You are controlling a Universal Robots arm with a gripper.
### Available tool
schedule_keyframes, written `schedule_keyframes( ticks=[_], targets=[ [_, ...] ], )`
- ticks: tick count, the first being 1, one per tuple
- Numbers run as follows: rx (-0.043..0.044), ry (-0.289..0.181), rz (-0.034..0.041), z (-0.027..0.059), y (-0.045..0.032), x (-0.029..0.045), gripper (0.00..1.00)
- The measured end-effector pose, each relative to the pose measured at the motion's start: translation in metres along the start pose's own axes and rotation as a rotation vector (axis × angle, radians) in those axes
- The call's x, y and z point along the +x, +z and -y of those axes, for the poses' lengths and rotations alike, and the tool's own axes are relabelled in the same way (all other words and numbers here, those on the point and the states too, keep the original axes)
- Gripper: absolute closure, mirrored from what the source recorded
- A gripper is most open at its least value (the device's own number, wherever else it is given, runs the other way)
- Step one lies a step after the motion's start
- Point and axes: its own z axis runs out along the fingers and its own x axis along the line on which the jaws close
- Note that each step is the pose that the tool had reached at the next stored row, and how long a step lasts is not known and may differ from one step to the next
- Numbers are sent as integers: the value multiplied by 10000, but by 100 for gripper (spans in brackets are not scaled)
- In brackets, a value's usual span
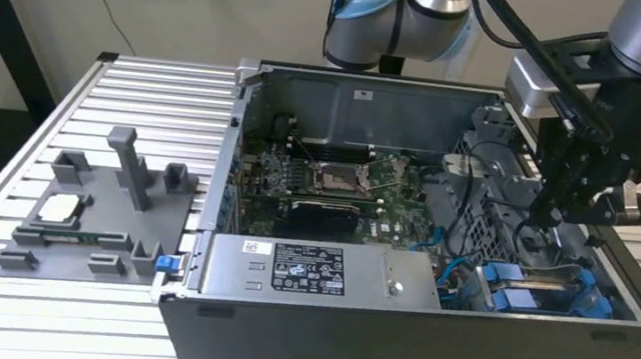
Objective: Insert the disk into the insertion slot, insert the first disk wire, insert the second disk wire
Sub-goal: 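Insert the first disk wire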
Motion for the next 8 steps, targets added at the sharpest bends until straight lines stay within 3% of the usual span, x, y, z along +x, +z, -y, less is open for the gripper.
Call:
schedule_keyframes(
  ticks=[8],
  targets=[
    [0, -1, -1, 55, 46, 157, 100]
  ],
)
